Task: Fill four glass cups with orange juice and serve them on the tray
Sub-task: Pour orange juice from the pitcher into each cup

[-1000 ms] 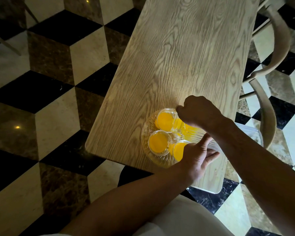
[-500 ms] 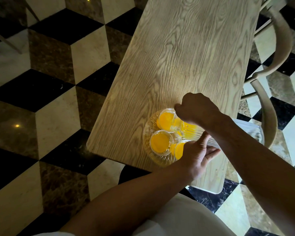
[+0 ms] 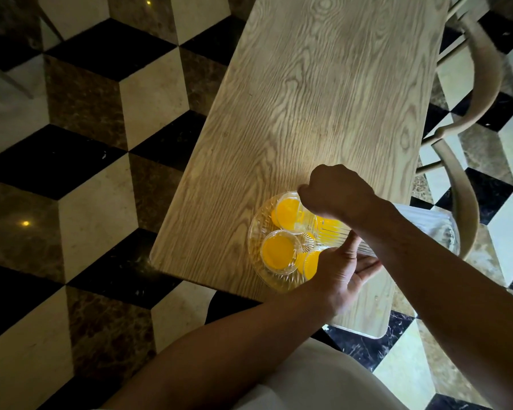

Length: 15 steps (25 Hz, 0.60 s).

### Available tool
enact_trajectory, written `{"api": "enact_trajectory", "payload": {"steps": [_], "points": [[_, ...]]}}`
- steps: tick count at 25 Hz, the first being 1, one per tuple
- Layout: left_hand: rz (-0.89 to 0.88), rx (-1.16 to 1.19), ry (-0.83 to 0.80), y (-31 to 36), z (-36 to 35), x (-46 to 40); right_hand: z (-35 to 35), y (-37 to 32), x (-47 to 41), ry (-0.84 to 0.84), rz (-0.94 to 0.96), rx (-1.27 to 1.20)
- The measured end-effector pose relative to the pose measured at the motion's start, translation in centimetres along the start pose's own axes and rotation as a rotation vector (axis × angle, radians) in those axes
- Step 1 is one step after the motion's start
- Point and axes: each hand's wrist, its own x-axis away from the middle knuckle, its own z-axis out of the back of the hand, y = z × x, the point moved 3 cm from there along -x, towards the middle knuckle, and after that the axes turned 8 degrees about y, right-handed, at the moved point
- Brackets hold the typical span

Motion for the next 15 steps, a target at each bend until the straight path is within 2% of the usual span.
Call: {"api": "enact_trajectory", "payload": {"steps": [8,15], "points": [[-0.041,-0.071,0.013,0.3,0.3,0.0,0.5,-0.1,0.0,0.010,-0.022,-0.032],[-0.105,-0.275,0.126,0.7,1.2,0.3,1.0,1.7,0.5,0.050,-0.117,-0.185]]}}
